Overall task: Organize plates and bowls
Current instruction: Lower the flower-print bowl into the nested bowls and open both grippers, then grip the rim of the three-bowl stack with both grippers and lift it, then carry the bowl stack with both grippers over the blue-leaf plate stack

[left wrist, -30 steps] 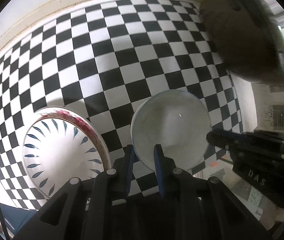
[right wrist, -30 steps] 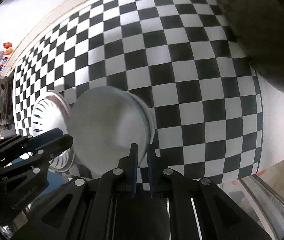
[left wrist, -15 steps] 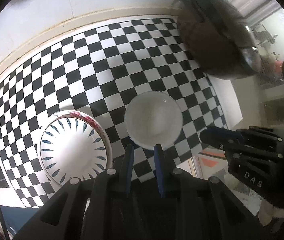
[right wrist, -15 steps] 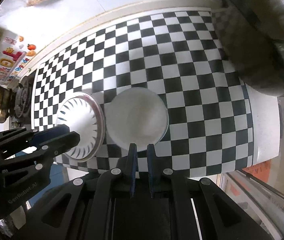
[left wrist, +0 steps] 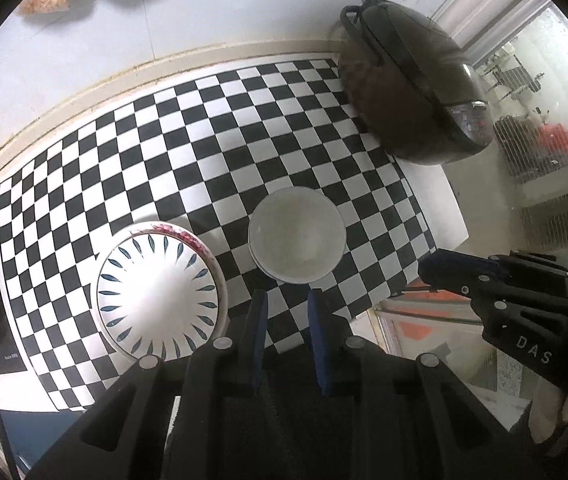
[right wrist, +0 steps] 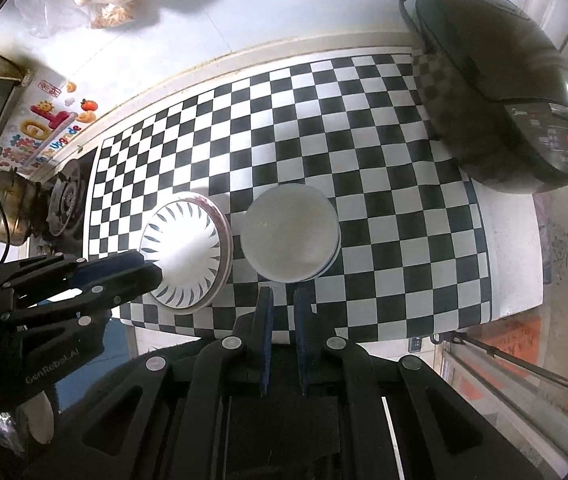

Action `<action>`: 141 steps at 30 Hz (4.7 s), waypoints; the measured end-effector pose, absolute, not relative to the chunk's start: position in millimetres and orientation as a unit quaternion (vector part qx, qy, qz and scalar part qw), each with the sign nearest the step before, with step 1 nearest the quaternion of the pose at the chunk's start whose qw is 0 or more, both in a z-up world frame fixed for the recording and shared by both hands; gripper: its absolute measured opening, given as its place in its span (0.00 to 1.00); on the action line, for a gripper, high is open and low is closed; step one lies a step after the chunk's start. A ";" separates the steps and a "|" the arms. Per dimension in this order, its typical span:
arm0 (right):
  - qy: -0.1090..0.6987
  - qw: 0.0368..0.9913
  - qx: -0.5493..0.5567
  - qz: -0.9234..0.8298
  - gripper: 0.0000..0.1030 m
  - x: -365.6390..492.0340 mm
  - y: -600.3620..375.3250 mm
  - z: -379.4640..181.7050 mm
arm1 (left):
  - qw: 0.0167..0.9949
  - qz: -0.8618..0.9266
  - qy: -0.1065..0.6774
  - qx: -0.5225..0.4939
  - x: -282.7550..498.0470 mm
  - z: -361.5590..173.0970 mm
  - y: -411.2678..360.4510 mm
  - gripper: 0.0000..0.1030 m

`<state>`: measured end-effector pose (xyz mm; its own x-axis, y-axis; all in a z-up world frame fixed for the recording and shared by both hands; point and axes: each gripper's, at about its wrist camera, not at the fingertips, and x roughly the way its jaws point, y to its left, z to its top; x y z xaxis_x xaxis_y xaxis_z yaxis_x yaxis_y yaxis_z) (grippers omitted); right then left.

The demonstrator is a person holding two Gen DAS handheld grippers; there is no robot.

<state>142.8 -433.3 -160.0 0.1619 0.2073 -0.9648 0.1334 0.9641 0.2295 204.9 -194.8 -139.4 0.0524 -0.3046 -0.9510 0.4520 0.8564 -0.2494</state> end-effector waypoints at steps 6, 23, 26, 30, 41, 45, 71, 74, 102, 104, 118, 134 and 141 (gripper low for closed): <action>0.648 0.746 0.150 0.022 0.67 147.0 -442.3 -172.6 | 0.709 -0.258 0.656 0.015 221.4 -161.0 -189.3 0.27; 0.684 0.688 0.241 -0.011 0.83 187.6 -486.3 -310.2 | 0.584 -0.214 0.768 -0.154 298.5 -309.3 -183.4 0.27; 0.693 0.674 0.254 -0.015 0.83 192.6 -491.5 -333.6 | 0.573 -0.213 0.777 -0.152 302.6 -323.2 -190.2 0.27; 0.701 0.663 0.264 -0.016 0.83 197.0 -494.4 -354.6 | 0.561 -0.210 0.789 -0.137 306.2 -341.4 -198.8 0.27; 0.720 0.626 0.298 -0.003 0.83 209.4 -494.5 -405.6 | 0.538 -0.222 0.806 -0.107 306.2 -376.9 -215.0 0.31; 0.722 0.619 0.309 0.007 0.78 214.6 -490.2 -419.1 | 0.537 -0.231 0.804 -0.111 306.3 -379.6 -215.4 0.34; 0.686 0.634 0.351 0.058 0.46 218.6 -468.2 -416.7 | 0.594 -0.255 0.761 -0.061 287.7 -356.8 -221.3 0.36; 0.684 0.641 0.342 0.064 0.46 223.1 -458.9 -410.3 | 0.605 -0.253 0.752 -0.066 288.7 -351.8 -218.6 0.36; 0.683 0.666 0.243 0.180 0.44 306.5 -266.5 -348.2 | 0.676 -0.163 0.704 -0.145 285.5 -292.6 -73.6 0.35; 0.685 0.662 0.237 0.189 0.43 305.3 -255.9 -350.3 | 0.678 -0.151 0.703 -0.151 284.5 -296.1 -60.5 0.35; 0.709 0.642 0.195 0.216 0.42 312.5 -195.3 -385.9 | 0.680 -0.106 0.707 -0.161 281.2 -323.4 -13.9 0.35; 0.716 0.641 0.194 0.198 0.39 308.9 -195.0 -392.9 | 0.667 -0.109 0.720 -0.159 277.5 -330.7 -12.8 0.36; 0.716 0.648 0.175 0.192 0.38 306.6 -194.9 -384.1 | 0.669 -0.105 0.724 -0.133 276.5 -326.7 -17.3 0.36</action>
<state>306.6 -194.9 -384.1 -0.0990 0.4991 -0.8609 0.0018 0.8652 0.5014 276.5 -17.3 -326.7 -0.0696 -0.3335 -0.9402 -0.0516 0.9424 -0.3305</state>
